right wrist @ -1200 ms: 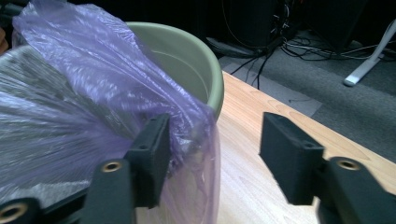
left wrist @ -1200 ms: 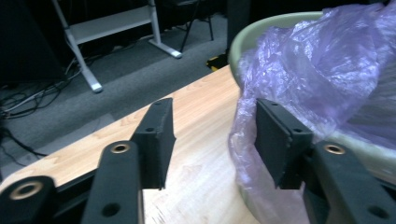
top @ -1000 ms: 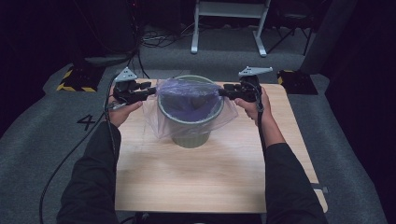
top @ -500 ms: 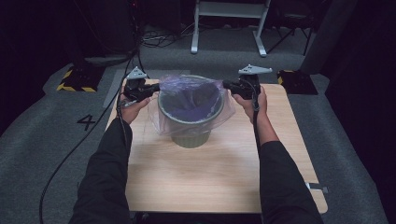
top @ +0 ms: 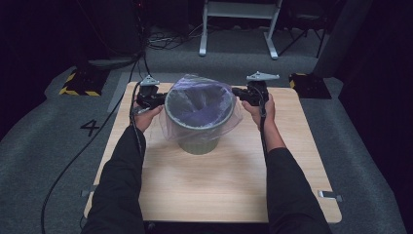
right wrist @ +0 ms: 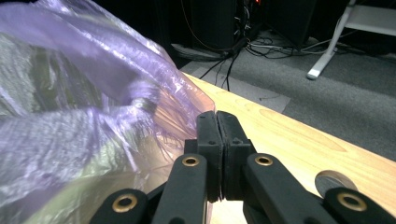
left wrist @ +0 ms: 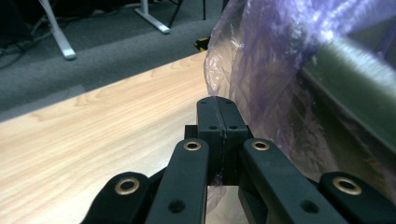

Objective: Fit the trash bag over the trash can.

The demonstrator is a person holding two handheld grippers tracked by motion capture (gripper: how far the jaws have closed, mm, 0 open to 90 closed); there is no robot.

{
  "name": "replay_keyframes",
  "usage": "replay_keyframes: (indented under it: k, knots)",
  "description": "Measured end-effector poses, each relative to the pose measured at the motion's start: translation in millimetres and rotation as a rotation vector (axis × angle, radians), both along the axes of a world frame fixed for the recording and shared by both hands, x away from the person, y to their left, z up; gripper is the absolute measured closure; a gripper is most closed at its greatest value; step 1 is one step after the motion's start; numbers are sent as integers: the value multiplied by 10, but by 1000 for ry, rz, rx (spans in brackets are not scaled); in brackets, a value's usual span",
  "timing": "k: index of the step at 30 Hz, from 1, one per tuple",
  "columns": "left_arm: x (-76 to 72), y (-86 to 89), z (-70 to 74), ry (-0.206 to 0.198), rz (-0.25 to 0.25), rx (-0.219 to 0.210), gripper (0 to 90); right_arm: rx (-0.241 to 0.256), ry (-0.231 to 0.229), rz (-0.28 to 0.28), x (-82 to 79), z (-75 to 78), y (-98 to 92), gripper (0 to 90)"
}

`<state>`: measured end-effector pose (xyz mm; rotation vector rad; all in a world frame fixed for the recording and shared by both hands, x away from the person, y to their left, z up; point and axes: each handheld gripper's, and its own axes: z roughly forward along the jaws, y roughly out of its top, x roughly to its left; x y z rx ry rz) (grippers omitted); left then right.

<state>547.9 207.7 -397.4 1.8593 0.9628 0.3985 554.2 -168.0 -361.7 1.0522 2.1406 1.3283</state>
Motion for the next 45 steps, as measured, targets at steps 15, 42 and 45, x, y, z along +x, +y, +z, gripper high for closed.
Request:
replay_keyframes:
  k: [15,42,45]
  knots:
    - [-19,-32,-275,87,-2,28,898,-13,38,11,-22,-224,44,900]
    - [-855,343,-115,-60,-24,108,224,-141,-53,27,-384,-212,-402,349]
    - [-998,339,-143,-83,-48,157,221,-155,-73,38,-438,-181,-456,317]
